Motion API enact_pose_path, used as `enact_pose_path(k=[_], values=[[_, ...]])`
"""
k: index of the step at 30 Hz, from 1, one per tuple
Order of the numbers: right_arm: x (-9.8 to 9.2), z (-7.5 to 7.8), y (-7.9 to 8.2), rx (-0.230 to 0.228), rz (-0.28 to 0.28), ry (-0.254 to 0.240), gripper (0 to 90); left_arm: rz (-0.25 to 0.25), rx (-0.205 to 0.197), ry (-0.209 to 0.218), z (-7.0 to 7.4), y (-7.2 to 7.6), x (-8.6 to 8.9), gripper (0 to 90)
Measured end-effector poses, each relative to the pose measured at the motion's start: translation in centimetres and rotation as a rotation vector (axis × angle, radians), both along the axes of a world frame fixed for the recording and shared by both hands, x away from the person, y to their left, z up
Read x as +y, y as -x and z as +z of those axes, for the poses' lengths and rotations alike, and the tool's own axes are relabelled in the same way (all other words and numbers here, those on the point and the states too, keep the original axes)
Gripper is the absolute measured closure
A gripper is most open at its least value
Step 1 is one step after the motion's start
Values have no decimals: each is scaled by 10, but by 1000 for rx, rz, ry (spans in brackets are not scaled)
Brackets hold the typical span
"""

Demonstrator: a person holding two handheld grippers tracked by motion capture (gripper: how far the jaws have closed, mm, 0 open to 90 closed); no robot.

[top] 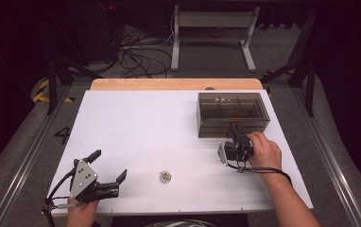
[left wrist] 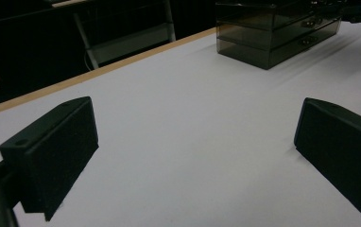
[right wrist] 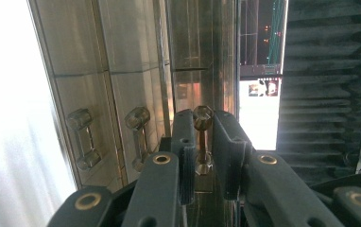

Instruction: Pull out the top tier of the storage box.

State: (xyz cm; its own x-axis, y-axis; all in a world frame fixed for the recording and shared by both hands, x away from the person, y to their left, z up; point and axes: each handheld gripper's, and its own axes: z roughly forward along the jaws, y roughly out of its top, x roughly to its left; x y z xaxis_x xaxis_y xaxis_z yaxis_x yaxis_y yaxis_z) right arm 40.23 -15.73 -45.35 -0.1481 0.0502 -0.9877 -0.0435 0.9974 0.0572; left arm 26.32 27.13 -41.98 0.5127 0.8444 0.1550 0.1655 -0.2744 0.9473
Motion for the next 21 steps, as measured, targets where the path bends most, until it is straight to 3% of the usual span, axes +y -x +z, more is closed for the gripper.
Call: enact_pose_path(k=[3, 4, 11, 21], values=[[0, 0, 0, 7, -4, -11, 801, 0, -1, 1, 0, 0, 0, 12], [0, 2, -1, -1, 17, 16, 802, 0, -1, 1, 0, 0, 0, 12], [0, 4, 3, 4, 18, 26, 803, 0, -1, 1, 0, 0, 0, 12], [-2, 6, 15, 12, 22, 6, 803, -1, 3, 3, 0, 0, -1, 12]])
